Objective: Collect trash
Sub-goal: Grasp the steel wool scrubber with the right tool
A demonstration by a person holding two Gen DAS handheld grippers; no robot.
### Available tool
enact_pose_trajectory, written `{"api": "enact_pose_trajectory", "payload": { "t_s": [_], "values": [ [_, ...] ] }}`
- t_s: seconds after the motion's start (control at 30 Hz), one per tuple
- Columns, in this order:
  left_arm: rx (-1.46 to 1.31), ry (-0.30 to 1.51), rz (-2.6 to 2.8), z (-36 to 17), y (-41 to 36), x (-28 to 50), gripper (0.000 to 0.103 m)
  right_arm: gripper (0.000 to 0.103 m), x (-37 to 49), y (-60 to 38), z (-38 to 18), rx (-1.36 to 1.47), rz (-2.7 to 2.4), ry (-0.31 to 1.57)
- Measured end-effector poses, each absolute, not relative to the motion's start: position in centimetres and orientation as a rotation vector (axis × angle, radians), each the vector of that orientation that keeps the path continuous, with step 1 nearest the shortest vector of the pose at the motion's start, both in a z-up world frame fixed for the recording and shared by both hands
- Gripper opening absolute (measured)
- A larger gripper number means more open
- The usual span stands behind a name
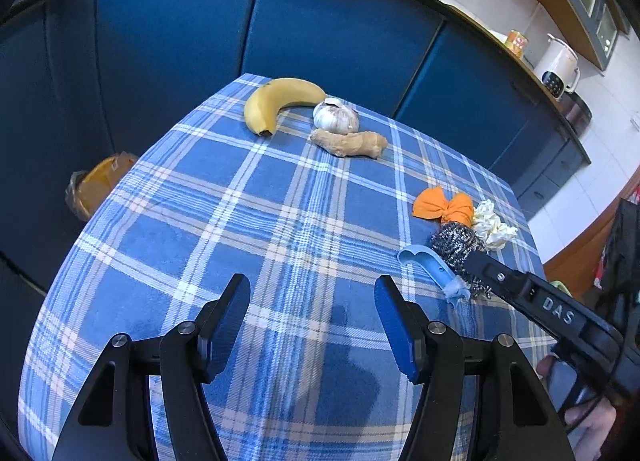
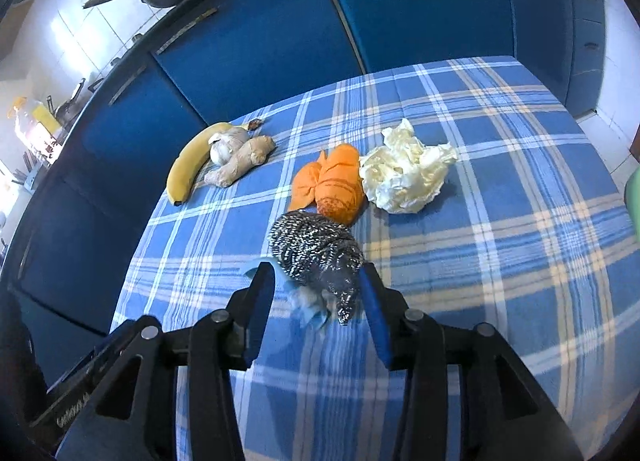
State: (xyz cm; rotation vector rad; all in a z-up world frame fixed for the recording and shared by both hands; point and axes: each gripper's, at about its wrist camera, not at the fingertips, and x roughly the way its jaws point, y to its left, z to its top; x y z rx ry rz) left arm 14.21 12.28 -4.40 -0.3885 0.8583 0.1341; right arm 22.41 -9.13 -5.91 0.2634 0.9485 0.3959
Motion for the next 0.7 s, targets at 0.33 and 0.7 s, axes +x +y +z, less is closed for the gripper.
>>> {"api": "enact_pose_trajectory", "payload": {
  "t_s": [0.33,0.7],
  "values": [
    [-0.389,0.865,0.131,-4.7,12.2,14.4,0.066,0.052,22.7,-9.1,-6.0,0.268,0.402,0.942],
    [-0.401,0.859,0.156,-4.7,13.0,14.3,0.066,0.062,24.0,-7.7,-6.5,0.258,0.392,0.93]
  ]
}}
